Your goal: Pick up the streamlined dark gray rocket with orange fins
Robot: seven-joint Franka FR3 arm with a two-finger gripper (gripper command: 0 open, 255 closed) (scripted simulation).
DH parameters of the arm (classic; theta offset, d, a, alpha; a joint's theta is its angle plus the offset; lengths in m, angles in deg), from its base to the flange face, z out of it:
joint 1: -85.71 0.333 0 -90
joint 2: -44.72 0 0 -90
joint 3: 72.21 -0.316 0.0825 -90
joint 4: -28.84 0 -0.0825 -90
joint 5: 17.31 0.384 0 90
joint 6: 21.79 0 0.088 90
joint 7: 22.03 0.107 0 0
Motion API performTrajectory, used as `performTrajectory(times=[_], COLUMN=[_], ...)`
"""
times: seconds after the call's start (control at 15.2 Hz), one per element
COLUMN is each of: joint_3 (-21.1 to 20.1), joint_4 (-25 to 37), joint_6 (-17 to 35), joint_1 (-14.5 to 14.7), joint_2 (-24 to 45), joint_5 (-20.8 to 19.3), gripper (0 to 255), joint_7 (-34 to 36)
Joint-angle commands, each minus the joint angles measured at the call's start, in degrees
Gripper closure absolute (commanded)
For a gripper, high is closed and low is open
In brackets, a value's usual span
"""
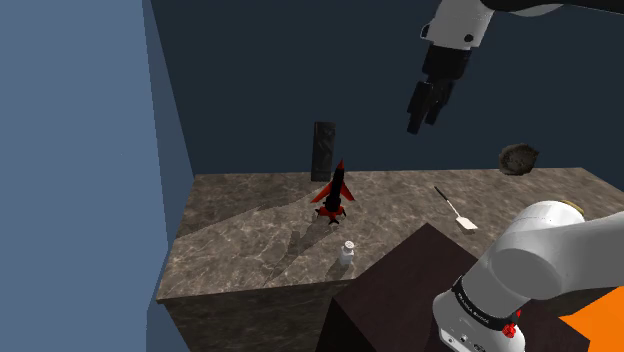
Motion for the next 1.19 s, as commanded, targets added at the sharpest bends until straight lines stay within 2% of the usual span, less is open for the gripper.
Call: performTrajectory(times=[0.0,0.59,1.12], joint_3=[0.0,-5.9,-11.4], joint_4=[0.0,-13.6,-19.8], joint_6=[0.0,20.0,39.0], joint_1=[0.0,-2.0,-5.1], joint_2=[0.0,4.2,15.5], joint_5=[0.0,0.1,-2.1], gripper=[0,0,0], joint_7=[0.0,8.6,17.8])
